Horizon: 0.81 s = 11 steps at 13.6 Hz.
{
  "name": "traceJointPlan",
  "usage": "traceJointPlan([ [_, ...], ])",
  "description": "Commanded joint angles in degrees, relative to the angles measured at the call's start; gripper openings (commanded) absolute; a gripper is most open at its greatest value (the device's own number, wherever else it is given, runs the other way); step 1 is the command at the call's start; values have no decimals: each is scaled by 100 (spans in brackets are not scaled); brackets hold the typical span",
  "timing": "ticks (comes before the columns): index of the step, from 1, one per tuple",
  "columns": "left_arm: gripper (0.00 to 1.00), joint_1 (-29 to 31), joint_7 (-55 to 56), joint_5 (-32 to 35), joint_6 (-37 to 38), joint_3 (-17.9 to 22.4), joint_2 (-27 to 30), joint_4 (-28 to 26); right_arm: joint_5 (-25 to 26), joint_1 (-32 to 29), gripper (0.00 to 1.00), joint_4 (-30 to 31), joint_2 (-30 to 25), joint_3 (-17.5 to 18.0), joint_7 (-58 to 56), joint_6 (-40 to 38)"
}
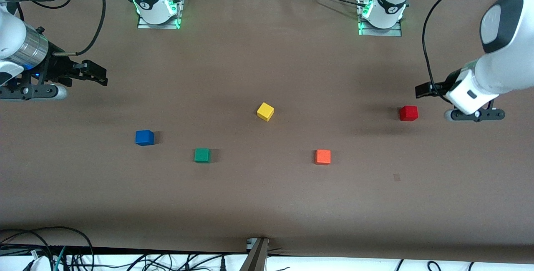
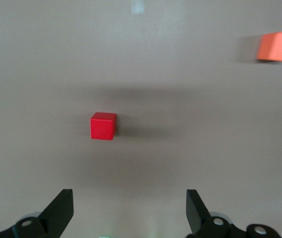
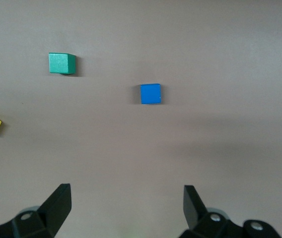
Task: Pass red block to right arm, stack on blue
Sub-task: 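Move the left gripper down over the red cube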
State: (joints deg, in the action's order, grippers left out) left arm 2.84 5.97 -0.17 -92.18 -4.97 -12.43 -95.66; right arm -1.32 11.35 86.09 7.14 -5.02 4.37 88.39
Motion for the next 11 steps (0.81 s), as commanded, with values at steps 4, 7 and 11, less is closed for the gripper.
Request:
traceJointPlan([
  [4, 100, 435, -771, 342, -1264, 5, -1198, 4, -70, -45, 100, -66, 16, -8, 37, -120],
  [7, 100, 585, -931, 630, -2283, 5, -1121, -925, -70, -45, 100, -66, 16, -17, 37, -111],
  [11, 100, 664, -1175, 685, -3568, 5, -875, -1719, -79, -54, 100, -66, 16, -17, 37, -111],
])
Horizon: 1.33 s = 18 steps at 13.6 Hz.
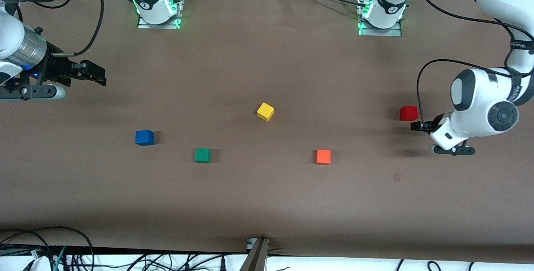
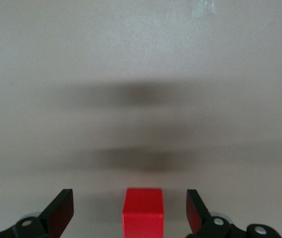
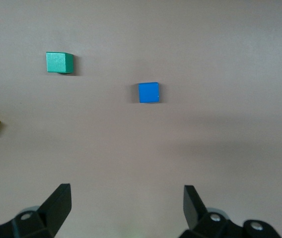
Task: Pass red block to right arm, stack on blue
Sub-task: 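Move the left gripper down over the red cube, then close the left gripper on the red cube and lift it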
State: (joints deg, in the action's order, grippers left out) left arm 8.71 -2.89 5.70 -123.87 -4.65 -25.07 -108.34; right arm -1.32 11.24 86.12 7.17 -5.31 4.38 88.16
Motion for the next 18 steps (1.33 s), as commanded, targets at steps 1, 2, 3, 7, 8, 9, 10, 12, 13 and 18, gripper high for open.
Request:
traceJointPlan([
  [1, 100, 182, -640, 98, -540, -36, 362, -512, -70, -43, 100, -69, 12, 3, 37, -89],
  [2, 100, 236, -730, 98, -777, -36, 353, -678, -79, -51, 100, -69, 12, -5, 37, -89],
  [3, 100, 262, -731, 98, -901, -36, 318, -784, -79, -43, 100, -69, 12, -49, 28, -97],
  [7, 100, 289, -713, -252, -964, -89, 301, -1119, -79, -43, 100, -69, 12, -49, 28, -97],
  [8, 100, 289, -713, -262, -955, -89, 301, -1163, -79, -43, 100, -69, 12, -49, 28, -97],
  [9, 100, 306, -713, -297, -955, -89, 283, -1233, -79, -43, 100, -60, 12, -49, 28, -97],
  [10, 100, 324, -713, -489, -964, -89, 274, -1321, -79, -43, 100, -69, 12, -49, 28, -97],
  [12, 100, 315, -713, -719, -972, -89, 239, -1427, -79, -43, 100, -60, 12, -49, 2, -97],
  [13, 100, 315, -713, -719, -973, -89, 169, -1436, -79, -43, 100, -52, 12, -58, -7, -97],
  [18, 94, 315, -784, -675, -955, -71, -60, -1418, -79, -43, 100, -60, 12, -49, 2, -97],
])
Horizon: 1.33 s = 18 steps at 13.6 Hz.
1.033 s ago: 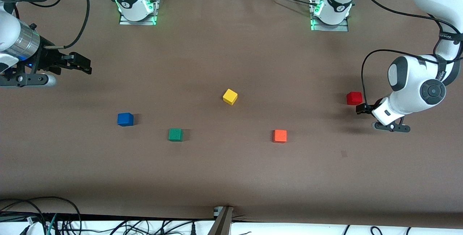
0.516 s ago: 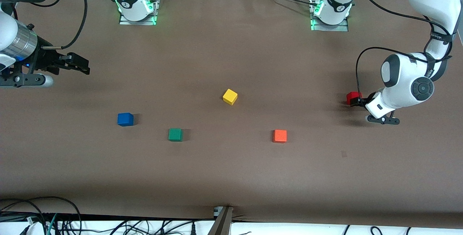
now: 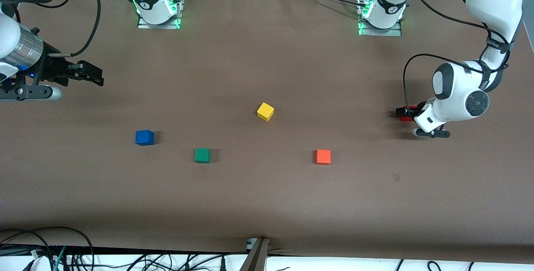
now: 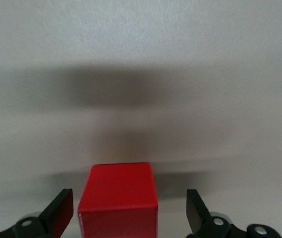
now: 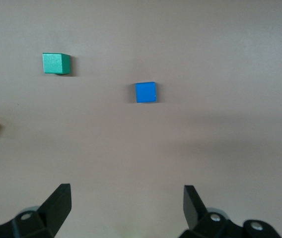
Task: Pass red block to right arm, stack on blue
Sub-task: 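Close the left gripper on the red cube and lift it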
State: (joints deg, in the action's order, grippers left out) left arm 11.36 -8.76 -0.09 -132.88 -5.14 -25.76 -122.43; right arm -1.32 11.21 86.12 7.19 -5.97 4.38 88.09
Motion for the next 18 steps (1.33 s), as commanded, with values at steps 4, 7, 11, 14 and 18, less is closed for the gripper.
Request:
traceJointPlan([
  [4, 24, 50, -196, -97, 209, -14, -17, 17, -70, -40, 100, -52, 10, 17, 1, -90],
  [7, 11, 24, -222, -88, 700, -14, 0, 314, -44, 4, 100, -78, 10, 25, 19, -82],
  [11, 9, -108, -258, -158, 2562, -145, 0, 1500, -52, 4, 100, -87, 19, 34, -33, -73],
  [14, 9, -126, -293, -184, 3188, -706, 0, 2248, 0, 13, 100, -95, 413, 43, -95, -186],
  [18, 9, -152, -293, -325, 3207, -1576, -52, 3030, 114, -22, 100, -69, 555, 34, -155, -371],
])
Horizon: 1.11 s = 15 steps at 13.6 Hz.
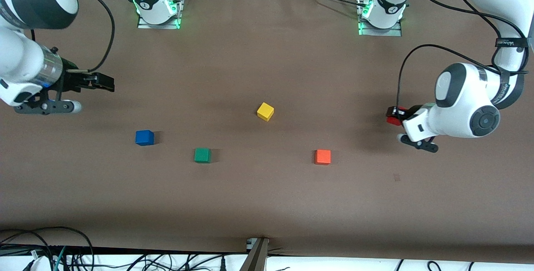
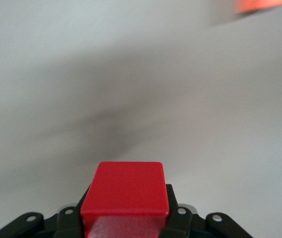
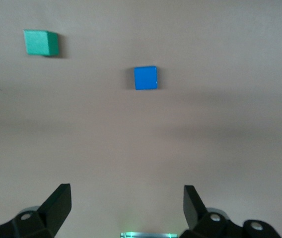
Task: Pass red block to right arm, stack on blue
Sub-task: 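Carry the red cube toward the right gripper while the right gripper approaches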
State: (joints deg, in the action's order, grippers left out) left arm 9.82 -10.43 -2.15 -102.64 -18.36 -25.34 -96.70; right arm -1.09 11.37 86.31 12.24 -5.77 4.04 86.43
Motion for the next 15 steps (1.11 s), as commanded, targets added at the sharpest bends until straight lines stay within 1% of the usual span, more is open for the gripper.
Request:
traceJointPlan([
  [1, 9, -6, -152, -206, 166, -413, -146, 537, 100, -56, 100, -79, 120, 14, -323, -222],
  [2, 9, 3, -240, -486, 122, -580, -164, 572, 74, -56, 100, -114, 155, 14, -465, -292],
  [3, 8, -6, -510, -810, 78, -633, -191, 695, -31, -39, 100, -114, 147, 32, -483, -380],
  [4, 8, -23, -913, -1083, 60, -643, -234, 774, -458, -30, 100, -114, 147, 32, -457, -442],
  [6, 9, -24, -1905, -1532, -70, -634, -322, 950, -1661, -82, 100, -97, 173, 5, -466, -644],
  [7, 8, -24, -2519, -1856, -220, -634, -384, 986, -2084, -161, 100, -79, 217, 5, -449, -671],
  [8, 8, -41, -2969, -2321, -404, -634, -454, 977, -2532, -205, 100, -62, 339, 5, -466, -680],
  [9, 7, -59, -3296, -2708, -562, -634, -568, 977, -3163, -258, 100, 34, 453, 5, -466, -688],
  [10, 4, -102, -3656, -3095, -694, -643, -647, 986, -3831, -328, 100, 174, 480, -3, -475, -680],
  [11, 4, -216, -3946, -3560, -870, -634, -683, 969, -4412, -372, 100, 280, 585, -3, -475, -671],
  [13, 4, -357, -4125, -4501, -959, -634, -726, 968, -5388, -433, 100, 307, 875, -3, -475, -680],
  [15, 4, -576, -4431, -4733, -1143, -643, -858, 995, -6163, -443, 100, 308, 1139, -3, -501, -653],
])
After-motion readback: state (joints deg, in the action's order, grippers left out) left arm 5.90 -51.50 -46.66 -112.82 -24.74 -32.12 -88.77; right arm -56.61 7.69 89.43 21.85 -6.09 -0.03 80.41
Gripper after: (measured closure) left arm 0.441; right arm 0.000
